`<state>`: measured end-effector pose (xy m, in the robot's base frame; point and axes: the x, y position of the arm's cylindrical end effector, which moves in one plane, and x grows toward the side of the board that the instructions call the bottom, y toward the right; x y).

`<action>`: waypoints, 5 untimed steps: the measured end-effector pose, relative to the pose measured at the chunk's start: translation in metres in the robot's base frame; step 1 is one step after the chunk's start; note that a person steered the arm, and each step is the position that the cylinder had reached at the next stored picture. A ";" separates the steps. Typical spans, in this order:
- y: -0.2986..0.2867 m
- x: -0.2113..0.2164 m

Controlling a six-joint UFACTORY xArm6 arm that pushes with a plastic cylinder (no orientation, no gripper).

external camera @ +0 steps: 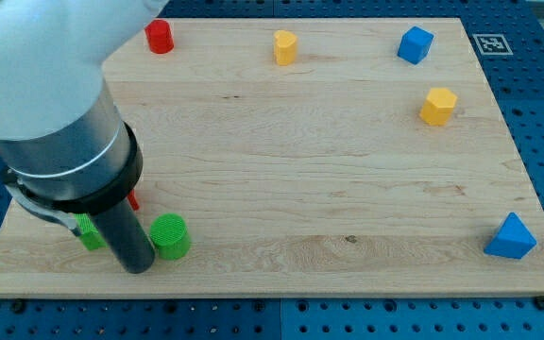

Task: Push the green circle diagonally bellow the red star

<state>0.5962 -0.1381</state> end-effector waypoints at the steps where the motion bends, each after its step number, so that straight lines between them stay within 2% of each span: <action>1: 0.032 0.010; 2: 0.061 0.023; 3: 0.082 0.005; 5: 0.058 -0.006</action>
<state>0.5907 -0.0800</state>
